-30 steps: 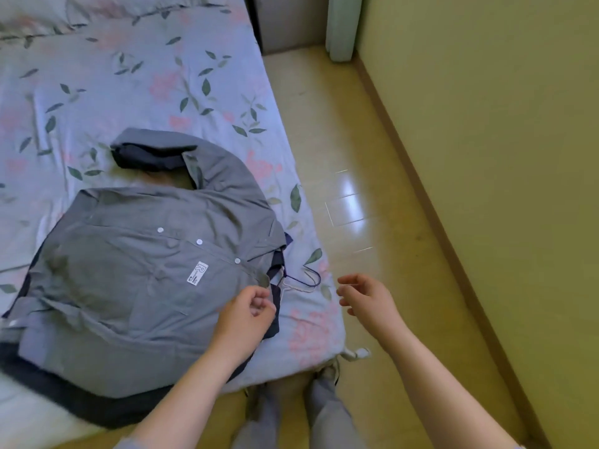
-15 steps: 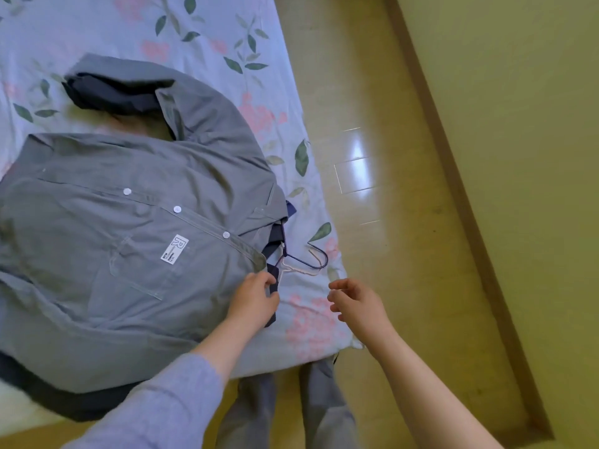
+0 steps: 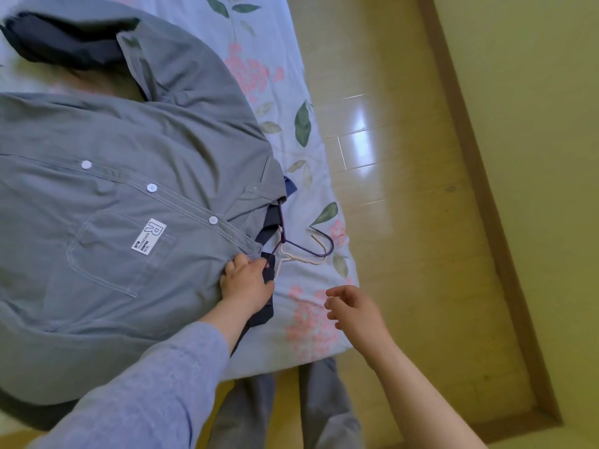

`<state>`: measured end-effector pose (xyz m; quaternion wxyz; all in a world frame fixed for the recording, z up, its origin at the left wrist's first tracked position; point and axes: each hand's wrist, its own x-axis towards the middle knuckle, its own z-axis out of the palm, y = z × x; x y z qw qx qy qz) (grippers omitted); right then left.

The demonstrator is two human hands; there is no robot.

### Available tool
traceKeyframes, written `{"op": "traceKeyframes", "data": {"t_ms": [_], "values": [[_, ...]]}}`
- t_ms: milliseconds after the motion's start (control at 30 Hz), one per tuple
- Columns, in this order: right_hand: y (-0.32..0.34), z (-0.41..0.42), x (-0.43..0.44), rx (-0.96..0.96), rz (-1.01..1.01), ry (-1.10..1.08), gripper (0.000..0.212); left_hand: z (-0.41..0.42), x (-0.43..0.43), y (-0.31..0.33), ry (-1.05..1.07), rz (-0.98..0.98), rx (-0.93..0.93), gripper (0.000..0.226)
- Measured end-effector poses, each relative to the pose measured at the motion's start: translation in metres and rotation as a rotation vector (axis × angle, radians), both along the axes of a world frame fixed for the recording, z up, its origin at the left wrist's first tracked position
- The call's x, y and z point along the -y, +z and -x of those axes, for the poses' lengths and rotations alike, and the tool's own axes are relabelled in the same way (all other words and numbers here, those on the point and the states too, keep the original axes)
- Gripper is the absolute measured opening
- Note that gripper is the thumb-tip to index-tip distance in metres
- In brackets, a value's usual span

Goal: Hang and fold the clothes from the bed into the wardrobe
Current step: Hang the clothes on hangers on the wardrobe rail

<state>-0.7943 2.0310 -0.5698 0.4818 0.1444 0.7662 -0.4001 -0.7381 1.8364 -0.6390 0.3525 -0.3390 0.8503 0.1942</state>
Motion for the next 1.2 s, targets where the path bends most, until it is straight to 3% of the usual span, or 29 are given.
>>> {"op": "traceKeyframes", "data": {"t_ms": [67,133,267,533,700,867,1100,1200], "values": [[-0.004,-0.005,0.0,0.005,-0.007,-0.009,0.016,0.003,-0.002,-0.001,0.075,0.006,-0.016,0.011],[-0.009,-0.009,0.001,0.012,-0.012,-0.016,0.015,0.005,0.001,0.001,0.163,-0.008,-0.07,0.018],[-0.021,-0.014,0.011,0.03,-0.011,0.006,0.016,0.001,0.021,0.012,0.414,-0.094,-0.347,0.041],[-0.054,-0.027,0.054,0.096,-0.003,0.032,0.017,-0.02,0.085,0.045,0.598,-0.232,-0.603,0.04],[-0.075,-0.033,0.083,0.136,-0.02,0.016,0.032,-0.028,0.114,0.046,0.768,-0.277,-0.652,0.048],[-0.078,-0.042,0.099,0.24,0.074,-0.105,0.026,-0.038,0.127,0.041,0.948,-0.324,-0.67,0.04],[-0.057,-0.051,0.105,0.221,0.092,-0.188,0.028,-0.055,0.121,0.05,0.997,-0.322,-0.647,0.031],[-0.04,-0.05,0.105,0.188,0.109,-0.191,0.031,-0.055,0.119,0.065,0.954,-0.307,-0.639,0.042]]}}
